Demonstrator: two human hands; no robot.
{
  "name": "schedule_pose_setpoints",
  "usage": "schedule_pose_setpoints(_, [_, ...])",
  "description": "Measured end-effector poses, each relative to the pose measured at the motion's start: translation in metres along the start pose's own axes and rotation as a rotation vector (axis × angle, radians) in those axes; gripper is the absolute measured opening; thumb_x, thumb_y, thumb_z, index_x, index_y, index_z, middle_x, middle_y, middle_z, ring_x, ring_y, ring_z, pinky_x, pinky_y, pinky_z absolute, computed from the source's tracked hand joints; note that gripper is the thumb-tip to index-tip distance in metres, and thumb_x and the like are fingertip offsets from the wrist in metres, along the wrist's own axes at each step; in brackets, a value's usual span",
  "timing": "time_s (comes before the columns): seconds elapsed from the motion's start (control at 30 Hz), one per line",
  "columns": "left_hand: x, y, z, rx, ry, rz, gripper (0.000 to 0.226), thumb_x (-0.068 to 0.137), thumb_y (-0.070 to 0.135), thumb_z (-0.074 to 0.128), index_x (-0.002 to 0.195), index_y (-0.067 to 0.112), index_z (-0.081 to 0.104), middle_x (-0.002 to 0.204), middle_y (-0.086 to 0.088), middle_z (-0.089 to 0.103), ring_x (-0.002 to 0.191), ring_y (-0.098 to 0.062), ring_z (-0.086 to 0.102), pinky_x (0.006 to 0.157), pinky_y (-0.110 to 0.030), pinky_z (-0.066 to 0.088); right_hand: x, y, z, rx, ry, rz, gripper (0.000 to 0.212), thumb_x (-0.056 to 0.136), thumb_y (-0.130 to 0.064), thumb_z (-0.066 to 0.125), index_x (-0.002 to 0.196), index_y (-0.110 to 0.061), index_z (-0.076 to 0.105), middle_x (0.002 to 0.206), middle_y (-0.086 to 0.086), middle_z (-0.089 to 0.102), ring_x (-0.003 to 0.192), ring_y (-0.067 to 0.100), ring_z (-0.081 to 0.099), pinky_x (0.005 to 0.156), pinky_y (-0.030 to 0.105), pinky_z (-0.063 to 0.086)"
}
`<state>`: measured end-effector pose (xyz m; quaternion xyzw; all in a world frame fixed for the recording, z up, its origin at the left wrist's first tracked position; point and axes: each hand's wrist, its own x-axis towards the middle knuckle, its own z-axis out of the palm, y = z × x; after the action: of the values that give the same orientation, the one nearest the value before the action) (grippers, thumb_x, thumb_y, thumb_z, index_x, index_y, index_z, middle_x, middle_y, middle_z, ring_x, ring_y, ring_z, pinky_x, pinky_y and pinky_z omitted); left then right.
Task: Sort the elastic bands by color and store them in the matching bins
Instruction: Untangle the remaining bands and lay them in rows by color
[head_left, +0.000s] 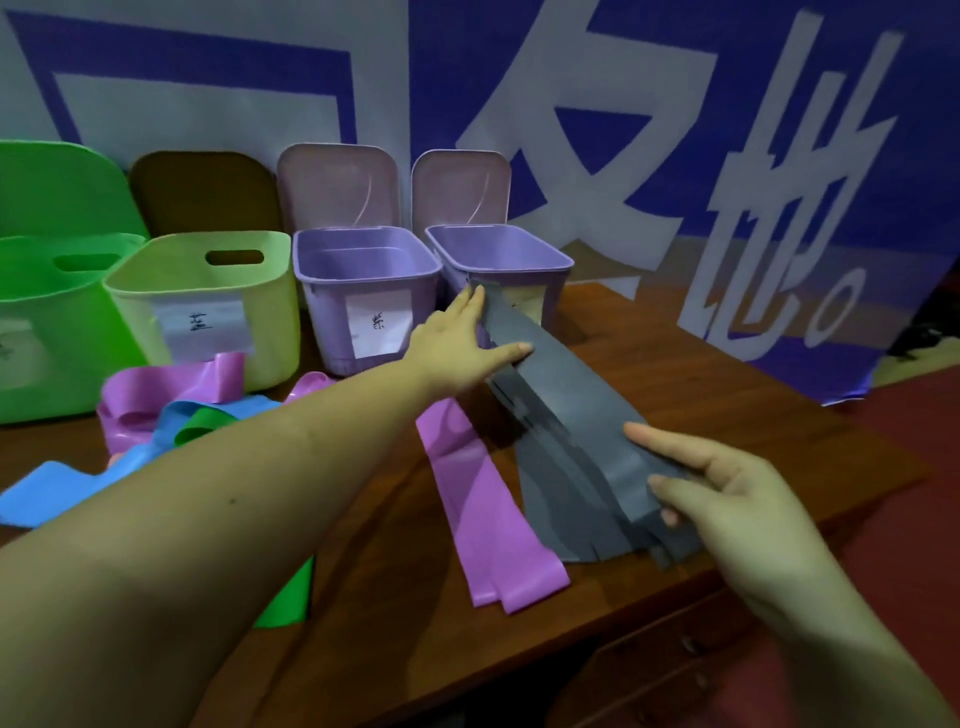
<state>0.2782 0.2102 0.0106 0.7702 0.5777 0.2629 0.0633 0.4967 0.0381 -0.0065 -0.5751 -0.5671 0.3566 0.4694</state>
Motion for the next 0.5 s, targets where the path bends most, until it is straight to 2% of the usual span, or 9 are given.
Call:
schedule_pose_setpoints(0.1, [0.007, 0.003, 0.002, 0.091, -0.061, -0.047, 0.092, 0.083, 0.071, 0.042, 0.152, 0.020, 0.007, 0.160, 0.001, 0.005, 0.141, -0.030, 0.022, 0.113, -0.040, 0.022, 0.010, 0.013, -0.002, -0.070, 0.010, 0.022, 0.041, 0.088, -0.001, 0.057, 0.113, -0.033, 0.068, 0.064, 0.009, 0.063, 0.066, 0.029, 0.053, 0.064, 0.036, 0.044])
schedule_pose_setpoints(0.17, [0.009, 0.006, 0.011, 0.134, -0.121, -0.082, 0.094, 0.082, 0.075, 0.037, 0.152, 0.021, 0.006, 0.160, 0.002, 0.004, 0.141, -0.031, 0.021, 0.112, -0.041, 0.020, 0.015, 0.024, 0.001, -0.112, 0.019, 0.032, 0.033, 0.089, -0.007, 0.060, 0.114, -0.027, 0.068, 0.092, 0.018, 0.071, 0.091, 0.040, 0.064, 0.078, 0.048, 0.052])
schedule_pose_setpoints(0.2, [0.009, 0.007, 0.016, 0.143, -0.145, -0.099, 0.096, 0.080, 0.077, 0.037, 0.152, 0.022, 0.005, 0.160, 0.003, 0.004, 0.141, -0.031, 0.021, 0.112, -0.041, 0.020, 0.017, 0.030, 0.003, -0.114, 0.031, 0.039, 0.029, 0.089, -0.009, 0.061, 0.112, -0.026, 0.069, 0.103, 0.014, 0.071, 0.104, 0.037, 0.062, 0.086, 0.045, 0.053])
schedule_pose_setpoints(0.23, [0.009, 0.008, 0.023, 0.154, -0.163, -0.111, 0.099, 0.078, 0.080, 0.037, 0.152, 0.022, 0.005, 0.160, 0.004, 0.004, 0.141, -0.032, 0.022, 0.112, -0.042, 0.021, 0.018, 0.034, 0.004, -0.106, 0.037, 0.042, 0.027, 0.089, -0.010, 0.062, 0.109, -0.026, 0.068, 0.108, 0.004, 0.069, 0.112, 0.029, 0.061, 0.089, 0.037, 0.050])
schedule_pose_setpoints(0.3, [0.008, 0.009, 0.037, 0.172, -0.190, -0.121, 0.104, 0.074, 0.083, 0.038, 0.152, 0.023, 0.005, 0.160, 0.005, 0.002, 0.139, -0.032, 0.024, 0.111, -0.042, 0.023, 0.018, 0.043, 0.007, -0.118, 0.047, 0.026, 0.026, 0.088, -0.010, 0.064, 0.110, -0.024, 0.068, 0.108, -0.008, 0.063, 0.117, 0.015, 0.057, 0.090, 0.024, 0.043])
schedule_pose_setpoints(0.43, [0.003, 0.006, 0.054, 0.143, -0.248, -0.107, 0.114, 0.068, 0.086, 0.042, 0.152, 0.022, 0.000, 0.160, 0.005, -0.004, 0.141, -0.032, 0.019, 0.114, -0.043, 0.020, 0.017, 0.061, 0.008, -0.283, 0.128, -0.053, 0.027, 0.085, -0.015, 0.069, 0.109, -0.027, 0.068, 0.111, -0.010, 0.060, 0.117, 0.008, 0.050, 0.096, 0.023, 0.037])
schedule_pose_setpoints(0.5, [0.003, 0.004, 0.058, 0.128, -0.269, -0.113, 0.116, 0.066, 0.086, 0.044, 0.152, 0.022, -0.002, 0.160, 0.004, -0.006, 0.142, -0.032, 0.016, 0.115, -0.044, 0.018, 0.018, 0.065, 0.010, -0.387, 0.152, -0.094, 0.029, 0.084, -0.016, 0.070, 0.112, -0.022, 0.068, 0.113, -0.010, 0.058, 0.119, 0.006, 0.044, 0.098, 0.019, 0.032])
